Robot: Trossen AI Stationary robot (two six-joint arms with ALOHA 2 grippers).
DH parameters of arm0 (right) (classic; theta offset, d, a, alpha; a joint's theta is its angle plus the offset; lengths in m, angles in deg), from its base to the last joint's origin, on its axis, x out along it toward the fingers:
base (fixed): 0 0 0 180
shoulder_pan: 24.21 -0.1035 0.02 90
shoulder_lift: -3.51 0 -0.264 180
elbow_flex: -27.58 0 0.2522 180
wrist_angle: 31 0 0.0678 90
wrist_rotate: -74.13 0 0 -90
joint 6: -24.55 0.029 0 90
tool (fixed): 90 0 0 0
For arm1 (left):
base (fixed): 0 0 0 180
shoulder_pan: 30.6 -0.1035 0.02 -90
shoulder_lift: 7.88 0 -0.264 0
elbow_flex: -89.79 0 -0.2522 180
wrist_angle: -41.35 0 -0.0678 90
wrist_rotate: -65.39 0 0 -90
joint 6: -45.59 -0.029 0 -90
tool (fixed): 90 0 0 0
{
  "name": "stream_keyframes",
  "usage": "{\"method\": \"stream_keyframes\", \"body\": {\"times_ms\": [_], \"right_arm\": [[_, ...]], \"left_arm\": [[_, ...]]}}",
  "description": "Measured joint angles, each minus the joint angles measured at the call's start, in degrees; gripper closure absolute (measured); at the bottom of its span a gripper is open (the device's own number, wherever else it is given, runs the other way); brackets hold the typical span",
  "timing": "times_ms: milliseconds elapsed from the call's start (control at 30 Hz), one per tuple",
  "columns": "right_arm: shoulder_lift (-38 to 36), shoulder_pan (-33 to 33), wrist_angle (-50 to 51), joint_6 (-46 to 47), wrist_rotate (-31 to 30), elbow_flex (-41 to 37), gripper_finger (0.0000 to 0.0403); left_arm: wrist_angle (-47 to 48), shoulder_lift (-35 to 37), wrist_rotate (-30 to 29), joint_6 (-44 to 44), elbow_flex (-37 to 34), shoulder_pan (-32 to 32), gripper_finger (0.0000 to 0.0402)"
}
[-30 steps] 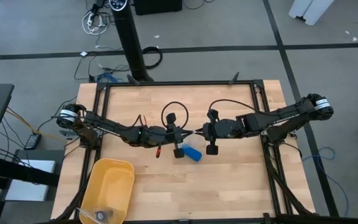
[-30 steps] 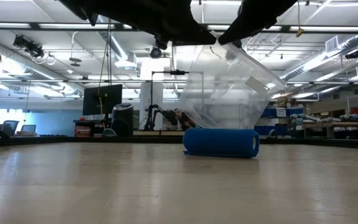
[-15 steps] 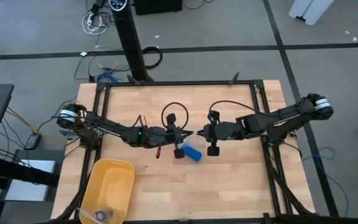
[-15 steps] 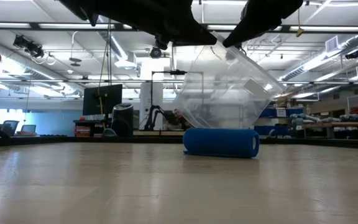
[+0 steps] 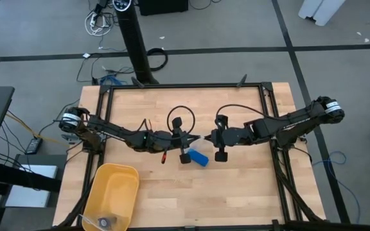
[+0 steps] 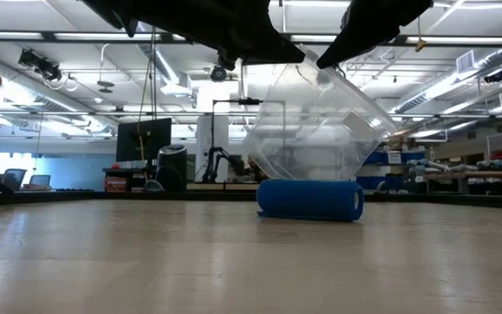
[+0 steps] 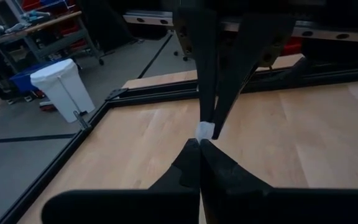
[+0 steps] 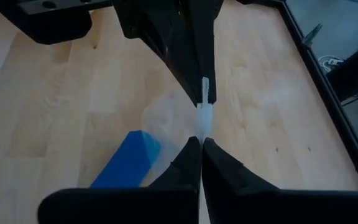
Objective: Roll bandage
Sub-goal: Open the zip bag
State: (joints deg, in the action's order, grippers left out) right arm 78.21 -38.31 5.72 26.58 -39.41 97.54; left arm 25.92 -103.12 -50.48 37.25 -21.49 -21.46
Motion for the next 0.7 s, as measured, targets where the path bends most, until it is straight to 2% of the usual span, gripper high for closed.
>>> {"method": "stream_keyframes", "body": {"times_ms": [133, 433, 567, 700], "right_arm": [[-0.8, -0.8, 2.5, 0.8, -2.2, -0.5, 0.0371], [-2.6, -0.8, -3.2, 1.8, -3.1, -0.3, 0.0284], [-1.6, 0.4, -5.0, 0.5, -0.3, -0.2, 0.0270], [-0.9, 1.4, -6.0, -0.2, 1.5, -0.2, 0.0274]], "left_arm": [[0.1, 0.2, -0.5, 0.0, 0.0, 0.0, 0.0401], [0.2, 0.2, 1.7, -0.1, 0.1, 0.0, 0.0401], [-0.1, 0.2, 2.4, 0.0, 0.1, 0.0, 0.0401], [-0.1, 0.2, 2.5, 0.0, 0.1, 0.0, 0.0401]]}}
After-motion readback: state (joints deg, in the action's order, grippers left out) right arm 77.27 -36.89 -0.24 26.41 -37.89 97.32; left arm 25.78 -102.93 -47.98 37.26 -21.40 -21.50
